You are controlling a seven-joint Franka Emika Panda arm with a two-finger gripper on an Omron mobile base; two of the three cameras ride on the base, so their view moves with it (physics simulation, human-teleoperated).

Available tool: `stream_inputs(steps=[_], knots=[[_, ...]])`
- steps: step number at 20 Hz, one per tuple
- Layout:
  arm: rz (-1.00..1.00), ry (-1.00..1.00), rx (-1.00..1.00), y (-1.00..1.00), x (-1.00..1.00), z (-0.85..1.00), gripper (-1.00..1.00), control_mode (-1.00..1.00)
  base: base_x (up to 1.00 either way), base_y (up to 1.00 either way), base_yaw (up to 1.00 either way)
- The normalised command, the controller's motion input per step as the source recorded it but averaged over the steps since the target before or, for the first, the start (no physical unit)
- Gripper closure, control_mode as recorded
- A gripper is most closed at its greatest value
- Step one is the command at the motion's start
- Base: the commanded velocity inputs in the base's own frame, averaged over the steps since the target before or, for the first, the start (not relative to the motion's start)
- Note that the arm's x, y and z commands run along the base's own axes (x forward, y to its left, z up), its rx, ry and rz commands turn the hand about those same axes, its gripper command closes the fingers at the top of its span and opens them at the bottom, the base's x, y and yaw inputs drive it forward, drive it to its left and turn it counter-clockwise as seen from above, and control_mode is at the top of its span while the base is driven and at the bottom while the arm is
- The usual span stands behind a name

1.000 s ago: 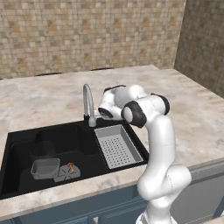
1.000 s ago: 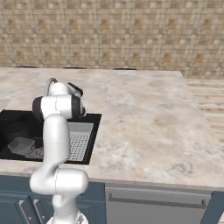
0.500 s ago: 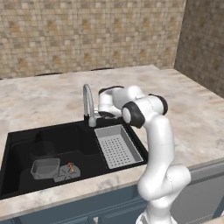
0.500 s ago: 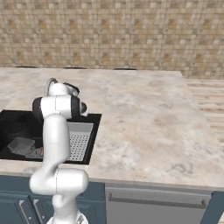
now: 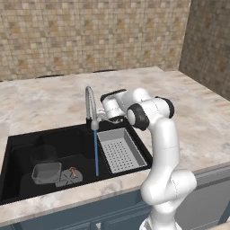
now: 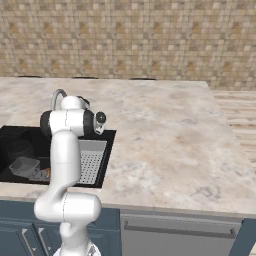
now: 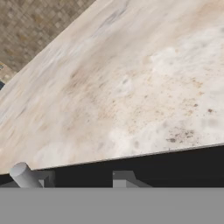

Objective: Pick the tupperware and jar and place them in the sink. Then turn on the water.

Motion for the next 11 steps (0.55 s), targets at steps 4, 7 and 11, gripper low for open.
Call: stream_inputs(steps=[4, 7, 11], knots=[[0.03, 0.19, 0.07, -0.67, 0.03, -0.22, 1.0, -1.0, 0.0, 0.0, 0.0], [0.01, 0.09, 0.08, -0.61, 0.0, -0.12, 1.0, -1.0, 0.0, 0.0, 0.0], [0.0, 0.03, 0.09, -0.53, 0.0, -0.09, 1.0, -1.0, 0.0, 0.0, 0.0]])
